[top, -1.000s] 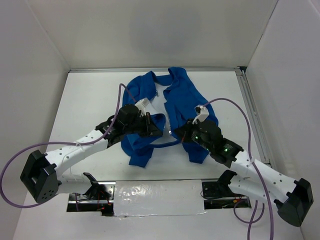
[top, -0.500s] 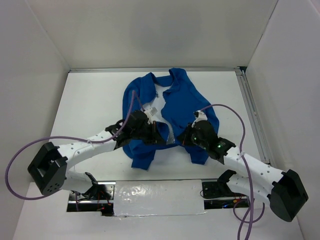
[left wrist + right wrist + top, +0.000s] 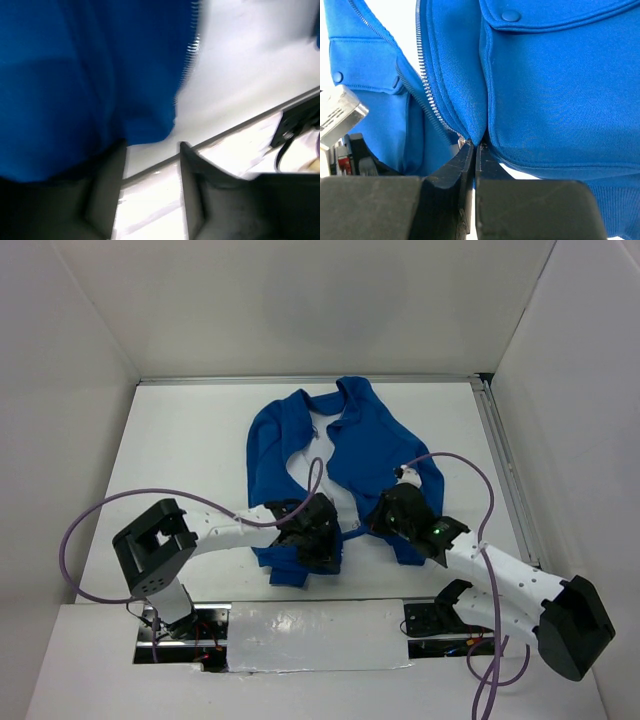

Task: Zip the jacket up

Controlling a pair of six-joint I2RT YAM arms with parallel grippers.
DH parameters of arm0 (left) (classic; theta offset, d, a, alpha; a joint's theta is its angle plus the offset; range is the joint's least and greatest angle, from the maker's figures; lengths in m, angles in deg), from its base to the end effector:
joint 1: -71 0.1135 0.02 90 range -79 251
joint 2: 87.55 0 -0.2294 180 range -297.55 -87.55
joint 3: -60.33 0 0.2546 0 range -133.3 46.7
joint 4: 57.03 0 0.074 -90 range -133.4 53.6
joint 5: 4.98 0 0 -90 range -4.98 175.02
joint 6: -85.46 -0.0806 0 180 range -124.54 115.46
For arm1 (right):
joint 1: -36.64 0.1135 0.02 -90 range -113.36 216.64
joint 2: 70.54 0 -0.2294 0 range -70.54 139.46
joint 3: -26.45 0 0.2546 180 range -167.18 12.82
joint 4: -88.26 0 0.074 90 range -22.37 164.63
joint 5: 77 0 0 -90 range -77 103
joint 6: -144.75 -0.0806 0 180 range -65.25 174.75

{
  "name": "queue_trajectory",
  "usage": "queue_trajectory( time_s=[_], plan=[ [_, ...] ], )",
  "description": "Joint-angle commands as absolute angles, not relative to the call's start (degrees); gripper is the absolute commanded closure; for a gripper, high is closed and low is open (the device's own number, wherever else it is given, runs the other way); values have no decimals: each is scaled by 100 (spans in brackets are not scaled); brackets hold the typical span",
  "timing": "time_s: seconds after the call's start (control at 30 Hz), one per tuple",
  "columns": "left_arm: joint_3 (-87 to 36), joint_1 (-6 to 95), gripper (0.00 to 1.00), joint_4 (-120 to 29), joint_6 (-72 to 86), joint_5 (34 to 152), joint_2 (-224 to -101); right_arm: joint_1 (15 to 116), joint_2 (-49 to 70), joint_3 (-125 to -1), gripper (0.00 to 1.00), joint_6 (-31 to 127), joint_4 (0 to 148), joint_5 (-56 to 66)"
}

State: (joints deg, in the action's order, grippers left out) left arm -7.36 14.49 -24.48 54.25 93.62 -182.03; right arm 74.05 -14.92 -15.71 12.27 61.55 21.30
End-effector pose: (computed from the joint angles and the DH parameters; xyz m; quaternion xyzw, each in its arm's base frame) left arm 0.1795 -0.2932 0.0952 0.0007 0.9619 -0.2614 0.0800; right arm 0.2101 0.1460 0.1444 0.0705 0.9023 0.2195 0.3643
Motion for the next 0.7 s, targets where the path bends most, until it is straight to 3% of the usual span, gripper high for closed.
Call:
queue_trajectory(
  time_s=[0.0,0.13,0.33,0.43,0.67],
  plan=[
    [-1332,1264,40,-1671,5566,8907,-18308,7443,-1675,-1610,100,1160,5987,2451],
    [-1596,1141,32,-1151,5690,8634,-18291,7461,-1754,-1574,100,1185,5978,2443],
    [-1974,1097,28,-149,6427,8107,-18361,7469,-1798,-1566,100,1203,5943,2487],
    [-2220,1097,18,186,6578,7905,-18633,7469,-1807,-1548,100,1212,5960,2487],
    [-2247,1097,16,-596,6094,8159,-18923,7487,-1745,-1548,100,1177,5943,2469]
  ],
)
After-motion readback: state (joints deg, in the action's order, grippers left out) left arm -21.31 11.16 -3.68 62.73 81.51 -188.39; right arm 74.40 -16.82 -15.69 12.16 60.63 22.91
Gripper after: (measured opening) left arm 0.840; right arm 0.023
